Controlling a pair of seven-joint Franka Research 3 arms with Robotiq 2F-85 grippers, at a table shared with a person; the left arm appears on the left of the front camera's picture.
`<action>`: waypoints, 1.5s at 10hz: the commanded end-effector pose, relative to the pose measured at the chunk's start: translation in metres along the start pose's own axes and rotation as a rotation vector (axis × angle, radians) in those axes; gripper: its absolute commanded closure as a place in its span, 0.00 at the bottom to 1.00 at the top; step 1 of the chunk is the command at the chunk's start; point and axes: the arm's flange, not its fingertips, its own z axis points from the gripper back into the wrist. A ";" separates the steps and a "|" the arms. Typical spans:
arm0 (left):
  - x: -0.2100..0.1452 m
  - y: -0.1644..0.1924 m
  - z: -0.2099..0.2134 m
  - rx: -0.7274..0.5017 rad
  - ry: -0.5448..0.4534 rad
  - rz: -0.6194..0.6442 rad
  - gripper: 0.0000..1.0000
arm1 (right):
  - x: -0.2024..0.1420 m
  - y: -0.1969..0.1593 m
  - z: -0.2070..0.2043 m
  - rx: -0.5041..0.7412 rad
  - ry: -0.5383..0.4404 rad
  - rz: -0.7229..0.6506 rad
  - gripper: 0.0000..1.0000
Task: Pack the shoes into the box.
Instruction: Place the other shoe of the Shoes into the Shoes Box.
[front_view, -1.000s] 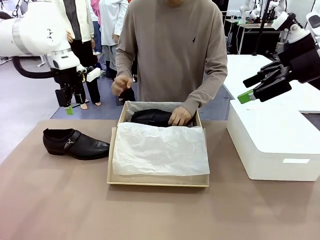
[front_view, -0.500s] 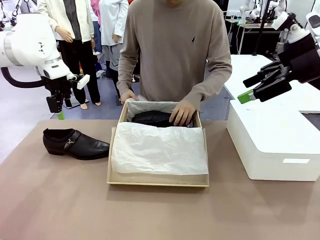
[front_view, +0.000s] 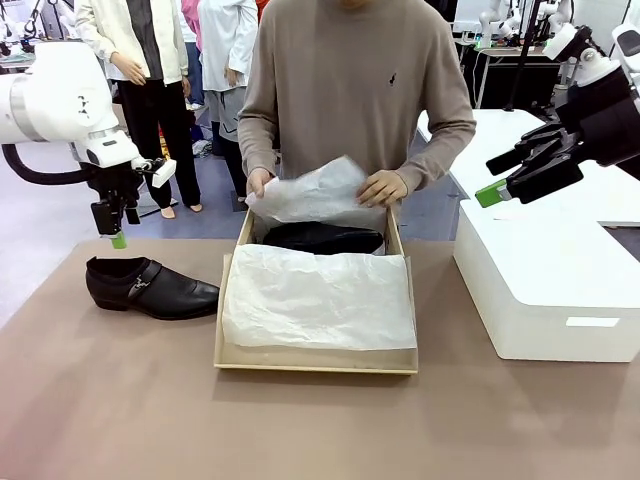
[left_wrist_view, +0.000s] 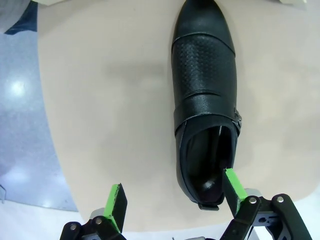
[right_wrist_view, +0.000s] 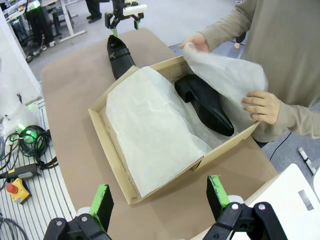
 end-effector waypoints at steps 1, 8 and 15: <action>0.000 0.000 0.004 0.017 -0.001 -0.004 0.00 | 0.001 -0.003 -0.002 0.017 -0.024 0.020 0.00; -0.008 0.012 -0.016 -0.042 -0.005 -0.003 0.00 | 0.001 -0.003 -0.002 0.017 -0.024 0.020 0.00; -0.022 0.032 -0.045 -0.085 0.034 0.018 0.00 | 0.001 -0.003 -0.002 0.017 -0.024 0.020 0.00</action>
